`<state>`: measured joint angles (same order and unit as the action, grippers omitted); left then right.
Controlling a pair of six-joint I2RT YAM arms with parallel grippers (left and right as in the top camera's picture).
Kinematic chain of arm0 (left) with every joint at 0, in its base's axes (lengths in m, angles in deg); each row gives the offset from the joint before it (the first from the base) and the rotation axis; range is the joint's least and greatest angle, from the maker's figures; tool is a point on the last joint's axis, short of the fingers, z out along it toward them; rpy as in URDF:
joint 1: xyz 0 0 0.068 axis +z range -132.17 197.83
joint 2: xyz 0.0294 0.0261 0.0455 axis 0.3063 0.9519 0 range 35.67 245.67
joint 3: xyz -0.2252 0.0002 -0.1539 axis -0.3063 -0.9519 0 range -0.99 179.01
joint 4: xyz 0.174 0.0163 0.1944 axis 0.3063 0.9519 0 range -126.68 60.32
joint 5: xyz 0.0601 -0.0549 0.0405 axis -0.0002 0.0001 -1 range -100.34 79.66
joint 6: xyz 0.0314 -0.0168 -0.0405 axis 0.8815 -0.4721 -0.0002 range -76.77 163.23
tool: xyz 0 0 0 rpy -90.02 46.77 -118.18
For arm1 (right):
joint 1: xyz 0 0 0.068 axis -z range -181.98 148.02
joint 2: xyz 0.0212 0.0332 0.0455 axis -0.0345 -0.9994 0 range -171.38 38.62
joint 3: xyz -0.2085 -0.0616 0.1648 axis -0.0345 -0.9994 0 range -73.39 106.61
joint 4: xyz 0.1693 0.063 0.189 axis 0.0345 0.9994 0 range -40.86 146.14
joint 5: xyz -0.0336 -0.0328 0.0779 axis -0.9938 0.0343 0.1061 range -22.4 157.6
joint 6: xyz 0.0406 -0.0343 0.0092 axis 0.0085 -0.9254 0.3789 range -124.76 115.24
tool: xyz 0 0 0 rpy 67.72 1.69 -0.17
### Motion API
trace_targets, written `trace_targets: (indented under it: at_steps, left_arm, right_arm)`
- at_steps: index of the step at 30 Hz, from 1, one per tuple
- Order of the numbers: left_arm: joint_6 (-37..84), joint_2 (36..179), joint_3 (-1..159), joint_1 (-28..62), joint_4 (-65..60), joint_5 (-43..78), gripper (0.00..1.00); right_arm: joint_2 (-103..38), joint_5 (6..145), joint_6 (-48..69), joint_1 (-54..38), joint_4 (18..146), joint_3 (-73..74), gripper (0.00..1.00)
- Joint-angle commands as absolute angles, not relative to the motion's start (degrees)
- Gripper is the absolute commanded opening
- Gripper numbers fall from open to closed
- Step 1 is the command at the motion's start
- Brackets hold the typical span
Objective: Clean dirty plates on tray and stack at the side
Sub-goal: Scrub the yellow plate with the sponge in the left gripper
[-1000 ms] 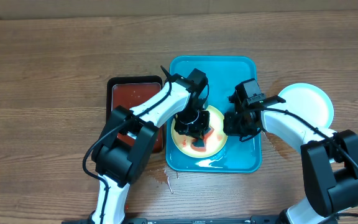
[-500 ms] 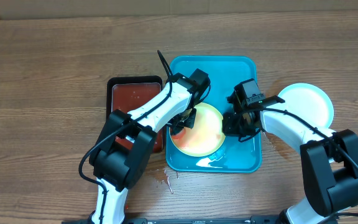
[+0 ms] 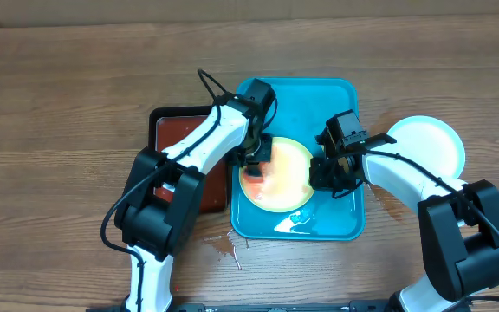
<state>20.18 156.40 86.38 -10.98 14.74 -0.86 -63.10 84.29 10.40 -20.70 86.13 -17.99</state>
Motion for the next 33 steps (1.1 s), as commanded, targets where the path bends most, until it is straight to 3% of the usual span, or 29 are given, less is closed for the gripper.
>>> trace_targets:
  at_steps: [1, 7, 14, 25, 33]
  left_arm:
    - [21.6, 156.9, 85.8, -13.8, 11.5, 13.2, 0.04]
    - [21.6, 157.4, 85.7, -17.2, 10.8, 13.7, 0.04]
    - [21.4, 157.4, 85.7, -16.9, 18.0, 12.6, 0.04]
    - [19.5, 157.2, 85.8, -15.9, 29.7, -13.2, 0.04]
    - [18.4, 154.3, 85.9, -11.5, 27.8, -16.9, 0.04]
  right_arm:
    - [-65.1, 80.6, 10.2, -20.3, 86.5, -19.0, 0.13]
    - [-65.1, 80.6, 10.2, -20.3, 86.7, -19.0, 0.13]
    - [-65.1, 80.6, 10.2, -20.3, 87.1, -19.0, 0.13]
    - [-65.1, 80.6, 10.2, -20.3, 86.9, -19.0, 0.13]
    - [-65.1, 80.6, 10.2, -20.3, 86.9, -19.0, 0.13]
